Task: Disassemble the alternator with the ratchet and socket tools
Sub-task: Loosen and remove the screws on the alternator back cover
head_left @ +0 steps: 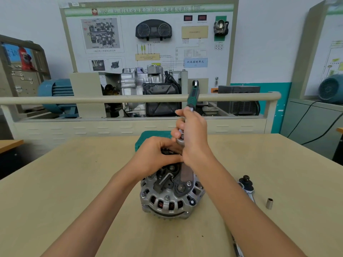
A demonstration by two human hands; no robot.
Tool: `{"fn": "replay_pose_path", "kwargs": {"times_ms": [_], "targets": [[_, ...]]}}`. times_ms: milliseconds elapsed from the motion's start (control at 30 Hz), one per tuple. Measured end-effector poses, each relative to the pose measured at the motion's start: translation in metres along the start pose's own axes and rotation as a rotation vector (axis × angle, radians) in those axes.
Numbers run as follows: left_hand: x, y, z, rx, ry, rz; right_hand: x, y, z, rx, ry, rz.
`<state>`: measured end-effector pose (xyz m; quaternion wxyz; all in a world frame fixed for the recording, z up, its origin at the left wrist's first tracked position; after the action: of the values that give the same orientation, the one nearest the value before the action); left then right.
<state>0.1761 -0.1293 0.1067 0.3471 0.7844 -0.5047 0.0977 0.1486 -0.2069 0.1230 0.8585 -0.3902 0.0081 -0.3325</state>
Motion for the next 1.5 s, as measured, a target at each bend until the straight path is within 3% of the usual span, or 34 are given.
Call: {"fn": "replay_pose_path", "kwargs": {"times_ms": [167,500,600,800,900,1333,1500], "targets": [[0.002,-0.002,-0.004,0.238,0.023,0.011,0.004,-0.03,-0.022,0.007,0.037,-0.111],[0.017,0.018,0.008,0.696,-0.094,0.097,0.022,-0.021,-0.08,-0.559,0.167,-0.246],[0.023,0.027,0.01,0.895,-0.143,0.176,0.025,-0.011,-0.089,-0.746,0.173,-0.234],[0.029,0.034,0.018,1.106,-0.324,0.195,0.028,-0.003,-0.09,-0.791,0.129,-0.181],[0.034,0.04,0.022,1.116,-0.367,0.189,0.028,-0.001,-0.088,-0.808,0.093,-0.174],[0.031,0.024,0.017,0.858,-0.154,0.028,0.023,-0.003,-0.091,-0.726,0.111,-0.218],[0.024,0.023,0.013,0.806,-0.091,0.011,0.021,-0.003,-0.094,-0.562,0.115,-0.193]]}}
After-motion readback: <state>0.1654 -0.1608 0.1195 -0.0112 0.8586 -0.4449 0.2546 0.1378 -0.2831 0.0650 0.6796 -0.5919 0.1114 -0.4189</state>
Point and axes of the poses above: each hand's wrist, its own x-axis towards the middle knuckle, its own z-axis out of the palm, y = z × x, the point moved 9 cm from there along x, towards the middle knuckle, and after that the axes turned 14 degrees about x, right-handed, at the moved point
